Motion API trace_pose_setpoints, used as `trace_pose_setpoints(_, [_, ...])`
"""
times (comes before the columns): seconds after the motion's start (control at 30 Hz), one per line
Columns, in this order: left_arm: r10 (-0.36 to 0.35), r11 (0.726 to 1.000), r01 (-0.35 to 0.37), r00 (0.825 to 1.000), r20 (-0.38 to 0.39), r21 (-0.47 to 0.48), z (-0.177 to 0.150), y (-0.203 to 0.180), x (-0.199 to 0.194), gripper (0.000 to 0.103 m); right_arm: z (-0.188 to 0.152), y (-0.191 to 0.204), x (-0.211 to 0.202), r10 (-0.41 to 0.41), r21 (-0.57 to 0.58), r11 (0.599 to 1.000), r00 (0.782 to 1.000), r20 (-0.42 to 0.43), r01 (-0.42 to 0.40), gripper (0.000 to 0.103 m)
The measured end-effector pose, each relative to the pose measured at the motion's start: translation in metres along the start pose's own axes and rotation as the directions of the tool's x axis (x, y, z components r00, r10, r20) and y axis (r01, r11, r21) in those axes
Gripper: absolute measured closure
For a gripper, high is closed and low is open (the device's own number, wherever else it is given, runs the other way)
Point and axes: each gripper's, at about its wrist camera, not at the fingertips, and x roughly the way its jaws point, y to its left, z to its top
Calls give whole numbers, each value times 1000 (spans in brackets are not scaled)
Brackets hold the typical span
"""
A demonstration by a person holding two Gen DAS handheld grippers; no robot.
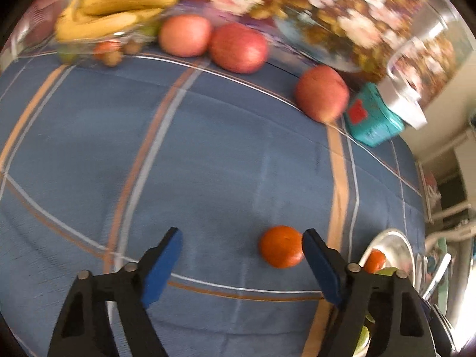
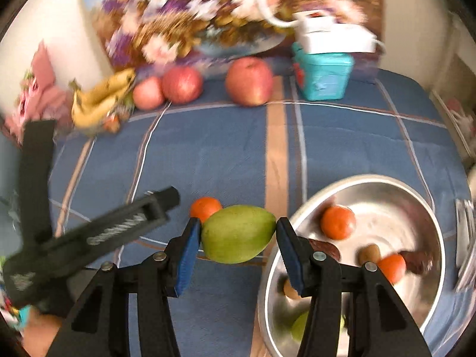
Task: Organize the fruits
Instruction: 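Grasp a green mango with the right tool while the left tool grasps a tangerine, then carry the mango and tangerine over the steel plate and open both tools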
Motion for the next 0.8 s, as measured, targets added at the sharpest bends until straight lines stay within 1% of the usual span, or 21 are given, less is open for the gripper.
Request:
trace_pose_setpoints(0.07, [-21, 1000, 21, 1000, -9, 17, -2, -7, 5, 26, -3, -8, -6, 2, 36, 999, 1000, 16, -3, 49])
trace_pose_setpoints(0.13, [-26, 999, 27, 1000, -12, 42, -3, -14, 9, 31, -7, -13, -9, -14, 55, 998, 1000, 25, 13, 49])
trace_pose_setpoints(0.17, [-24, 998, 24, 1000, -12, 53, -4, -17, 10, 37, -8, -16, -10, -28, 60, 998, 999, 27, 26, 49])
trace_pose_setpoints(0.2, [-21, 997, 22, 1000, -13, 69, -5, -20, 12, 44, -9, -20, -11, -38, 66, 997, 999, 27, 36, 49])
trace_pose_setpoints(0.23, [-21, 997, 22, 1000, -18, 77, -6, -23, 15, 49, -10, -24, -11, -47, 75, 996, 999, 27, 45, 49])
trace_pose_setpoints(0.3, [-42, 996, 44, 999, -29, 73, -7, -25, 18, 65, -11, -31, -11, -51, 94, 994, 998, 28, 48, 49])
trace_pose_setpoints(0.33, [-61, 996, 63, 997, -36, 61, -7, -26, 19, 65, -12, -33, -11, -48, 97, 994, 998, 27, 46, 49])
trace_pose_setpoints(0.43, [-39, 995, 41, 999, -28, 86, -7, -31, 17, 65, -13, -38, -10, -47, 105, 994, 999, 24, 44, 49])
trace_pose_setpoints(0.53, [-31, 995, 34, 999, -27, 91, -8, -33, 16, 66, -14, -41, -10, -40, 108, 993, 999, 25, 37, 49])
trace_pose_setpoints(0.67, [-70, 993, 71, 997, -9, 96, -6, -37, 1, 66, -15, -45, -11, -39, 115, 993, 999, 26, 36, 49])
trace_pose_setpoints(0.73, [-81, 989, 80, 997, 4, 121, -7, -45, -10, 66, -17, -50, -10, -40, 122, 992, 999, 22, 37, 49])
trace_pose_setpoints(0.8, [-106, 983, 104, 994, 5, 152, -10, -55, -20, 66, -18, -58, -11, -44, 141, 989, 999, 21, 40, 49])
